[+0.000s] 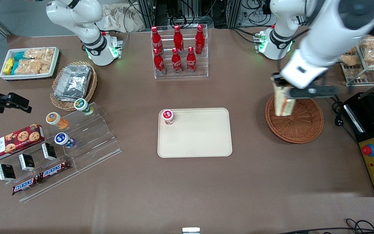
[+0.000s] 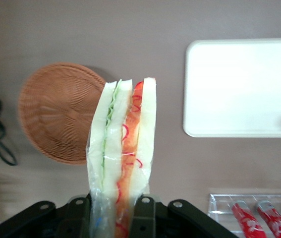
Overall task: Place sandwich from basket to tray
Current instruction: 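Lift the sandwich out of the basket with the left gripper, then carry the held sandwich over the cream tray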
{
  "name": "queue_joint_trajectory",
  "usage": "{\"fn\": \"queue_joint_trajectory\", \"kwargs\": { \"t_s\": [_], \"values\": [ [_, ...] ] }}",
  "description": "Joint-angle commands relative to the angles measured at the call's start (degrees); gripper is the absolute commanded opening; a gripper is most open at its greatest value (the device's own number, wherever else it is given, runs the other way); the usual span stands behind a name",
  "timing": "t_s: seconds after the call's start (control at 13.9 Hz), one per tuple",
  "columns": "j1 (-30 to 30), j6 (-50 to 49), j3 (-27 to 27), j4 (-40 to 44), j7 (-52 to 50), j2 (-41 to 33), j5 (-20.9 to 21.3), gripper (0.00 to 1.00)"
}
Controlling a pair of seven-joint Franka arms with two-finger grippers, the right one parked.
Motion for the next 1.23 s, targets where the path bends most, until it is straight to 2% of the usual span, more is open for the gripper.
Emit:
{"fn": "queue_joint_trajectory", "kwargs": {
  "t_s": [0.0,0.07,0.22,0.36,0.5,0.65,0.94,1.15],
  "values": [
    [-0.57,4.53,-5.17,1.55,-4.65,5.23,0.94,0.00],
    [-2.49,7.43,-5.44,0.32,-6.32,7.07,1.82,0.00],
    [-8.20,12.18,-5.45,-1.45,-12.19,11.72,7.94,0.00],
    [-11.03,15.88,-5.45,-1.72,-16.25,17.26,11.13,0.00],
    [-11.74,18.34,-5.45,-1.98,-17.05,21.40,14.29,0.00],
    [-11.83,21.06,-5.36,-2.24,-17.67,24.74,15.53,0.00],
    [-12.62,27.04,-5.36,-2.24,-25.48,31.34,23.60,0.00],
    [-12.71,30.21,-5.18,-2.24,-26.02,33.72,24.50,0.00]
  ]
}}
